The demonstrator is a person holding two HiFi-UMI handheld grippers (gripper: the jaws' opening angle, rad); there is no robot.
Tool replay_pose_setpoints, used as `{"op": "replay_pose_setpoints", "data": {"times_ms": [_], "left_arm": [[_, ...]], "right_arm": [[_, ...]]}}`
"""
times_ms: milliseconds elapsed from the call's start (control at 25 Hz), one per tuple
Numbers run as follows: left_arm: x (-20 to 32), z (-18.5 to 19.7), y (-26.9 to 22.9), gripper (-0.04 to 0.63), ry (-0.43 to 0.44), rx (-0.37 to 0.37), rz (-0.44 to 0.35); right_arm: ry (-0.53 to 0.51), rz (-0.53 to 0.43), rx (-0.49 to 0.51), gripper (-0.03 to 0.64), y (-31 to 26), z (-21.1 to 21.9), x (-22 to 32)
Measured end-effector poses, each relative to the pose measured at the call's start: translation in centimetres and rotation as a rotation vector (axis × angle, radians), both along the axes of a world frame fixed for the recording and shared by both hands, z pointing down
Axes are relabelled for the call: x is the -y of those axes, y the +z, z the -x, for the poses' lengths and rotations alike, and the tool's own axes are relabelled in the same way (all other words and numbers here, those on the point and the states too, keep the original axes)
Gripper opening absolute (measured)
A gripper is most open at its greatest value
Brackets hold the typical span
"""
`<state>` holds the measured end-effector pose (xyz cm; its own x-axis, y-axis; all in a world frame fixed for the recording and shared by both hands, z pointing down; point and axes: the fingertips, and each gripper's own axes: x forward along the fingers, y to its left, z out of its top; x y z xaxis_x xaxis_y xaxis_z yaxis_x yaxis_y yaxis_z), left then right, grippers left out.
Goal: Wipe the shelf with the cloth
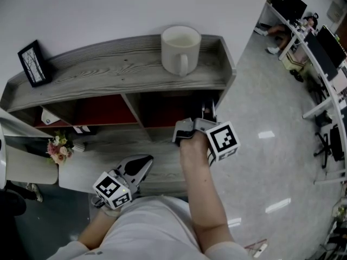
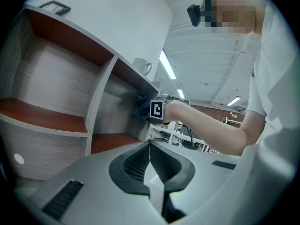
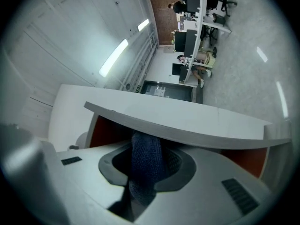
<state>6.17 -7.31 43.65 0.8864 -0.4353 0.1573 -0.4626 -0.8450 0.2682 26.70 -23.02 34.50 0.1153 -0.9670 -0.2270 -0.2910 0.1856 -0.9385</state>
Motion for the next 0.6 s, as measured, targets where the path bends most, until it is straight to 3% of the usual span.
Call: {"op": "replay_pose_setpoints", "data": {"times_ms": [240,600], "left_arm": [[-0.1,0.5,0.1,0.015,-0.007,0.000,0.002],[-0.1,2.0,0.2,0.015,-0.034,0.007,0.006]], "right_arm": [[0.024,0.140,-0.003,0.089,5.5,-0.1,0.5],[0.053,0.303,-0.100,0.089,11.2,0.0,0.8]]}}
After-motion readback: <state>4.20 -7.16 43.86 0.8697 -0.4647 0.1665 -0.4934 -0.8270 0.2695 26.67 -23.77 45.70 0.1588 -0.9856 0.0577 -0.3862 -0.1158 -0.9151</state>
